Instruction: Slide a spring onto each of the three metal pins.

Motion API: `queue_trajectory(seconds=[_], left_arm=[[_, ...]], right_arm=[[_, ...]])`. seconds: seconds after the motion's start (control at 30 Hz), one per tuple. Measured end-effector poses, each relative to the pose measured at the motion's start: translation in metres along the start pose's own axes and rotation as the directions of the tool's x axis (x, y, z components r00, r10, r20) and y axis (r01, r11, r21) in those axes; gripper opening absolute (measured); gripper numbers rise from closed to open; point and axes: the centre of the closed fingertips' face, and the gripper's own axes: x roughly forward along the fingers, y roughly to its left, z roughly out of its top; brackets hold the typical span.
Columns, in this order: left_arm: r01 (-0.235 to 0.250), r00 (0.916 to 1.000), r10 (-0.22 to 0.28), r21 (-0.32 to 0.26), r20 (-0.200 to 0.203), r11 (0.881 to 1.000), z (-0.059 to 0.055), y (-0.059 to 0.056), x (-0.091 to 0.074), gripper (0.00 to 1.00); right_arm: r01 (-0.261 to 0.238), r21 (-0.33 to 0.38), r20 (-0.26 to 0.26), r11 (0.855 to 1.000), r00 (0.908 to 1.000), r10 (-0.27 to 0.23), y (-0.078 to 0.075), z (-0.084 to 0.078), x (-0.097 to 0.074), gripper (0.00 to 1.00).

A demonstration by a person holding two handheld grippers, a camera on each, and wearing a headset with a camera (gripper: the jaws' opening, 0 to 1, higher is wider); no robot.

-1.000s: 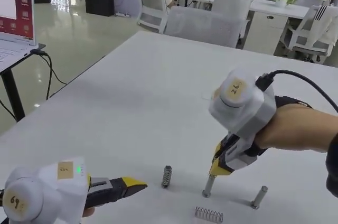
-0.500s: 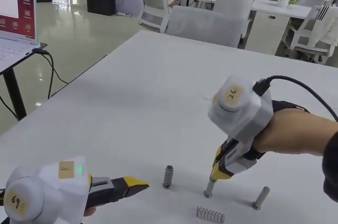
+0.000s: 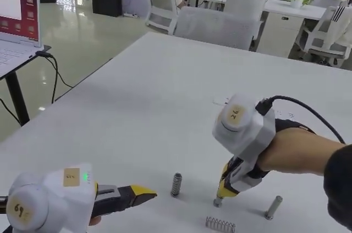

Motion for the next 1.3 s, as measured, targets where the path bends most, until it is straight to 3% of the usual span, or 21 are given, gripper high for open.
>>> queue_trajectory(seconds=[0.5,0.9,1.3], left_arm=[[-0.002,1.0,0.002,0.0,-0.005,1.0,-0.001,0.0,0.0,0.61],[-0.006,1.0,0.006,0.001,-0.004,1.0,0.0,0.001,0.0,0.61],[0.0,1.0,0.0,0.007,-0.01,1.0,0.0,0.001,0.001,0.61]], right_arm=[[-0.005,0.017,-0.019,1.0,0.9998,0.005,0.003,-0.008,0.018,0.09],[-0.008,0.014,-0.021,1.0,0.9997,0.008,0.003,-0.009,0.018,0.09],[0.005,0.03,0.006,1.0,1.0,-0.005,0.001,-0.009,0.011,0.16]])
